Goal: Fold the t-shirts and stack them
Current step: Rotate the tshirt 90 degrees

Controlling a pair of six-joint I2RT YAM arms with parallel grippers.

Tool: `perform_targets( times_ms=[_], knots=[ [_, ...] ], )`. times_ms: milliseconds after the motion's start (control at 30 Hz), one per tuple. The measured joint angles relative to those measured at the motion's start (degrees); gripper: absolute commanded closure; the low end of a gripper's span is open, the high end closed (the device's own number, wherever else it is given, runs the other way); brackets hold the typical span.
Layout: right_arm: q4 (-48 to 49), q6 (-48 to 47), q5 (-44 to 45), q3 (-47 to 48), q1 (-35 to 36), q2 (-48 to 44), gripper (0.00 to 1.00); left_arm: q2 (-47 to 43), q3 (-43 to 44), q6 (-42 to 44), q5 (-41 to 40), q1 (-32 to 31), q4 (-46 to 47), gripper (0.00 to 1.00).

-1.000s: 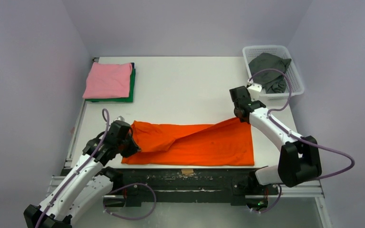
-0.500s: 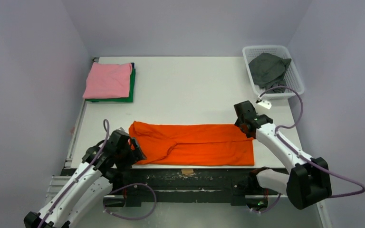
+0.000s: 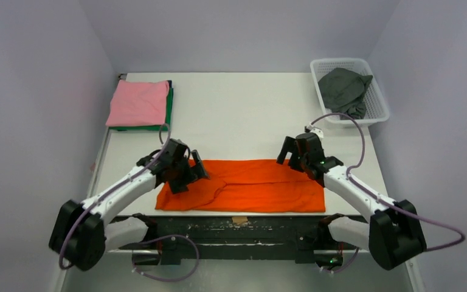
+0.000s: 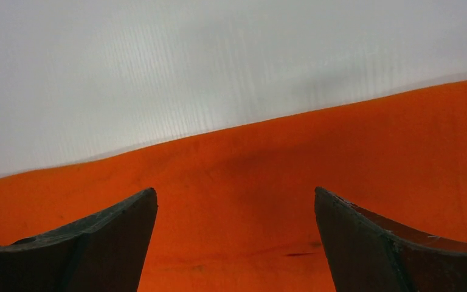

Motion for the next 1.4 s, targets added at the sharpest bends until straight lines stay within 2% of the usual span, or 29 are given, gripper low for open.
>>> perform_targets(
  times_ms=[133,367,600,767,900,1000,1167,1267,1400],
  knots=[
    [4.04,-1.11,-4.31,-0.57,1.81,7.17,0.03,15.52,3.48,0.50,0.50,1.64,6.43,0.00],
    [8.79,-0.98,-7.04,-3.54,2.86,8.66,0.04,36.22,22.10,2.01,7.91,8.37,8.07,0.00],
    [19.04,0.31,-11.17,-6.73,6.27,9.44,0.04,58.47,52.17,3.96,13.00,8.85,2.80,0.00],
    [23.56,1.86,-14.03,-3.96,12.61,14.67,0.03,76.06,79.41,4.02,20.28,9.25,-2.21,0.00],
    [26.62,3.50,-17.27,0.90,17.81,21.24,0.01,85.64,93.07,0.61,27.34,9.53,-0.61,0.00],
    [28.00,4.09,-19.54,4.07,22.53,25.03,0.01,89.74,98.14,-2.56,31.65,9.92,1.57,0.00],
    [23.52,2.19,-22.18,8.11,31.58,27.12,0.01,91.52,98.88,-6.27,35.17,10.64,5.53,0.00],
    [16.70,0.17,-22.16,8.57,35.85,24.76,0.01,91.95,98.90,-7.74,35.98,10.99,7.04,0.00],
    [7.32,-1.11,-21.97,6.80,37.27,18.73,0.01,92.06,98.90,-8.76,35.76,11.15,7.76,0.00]
  ],
)
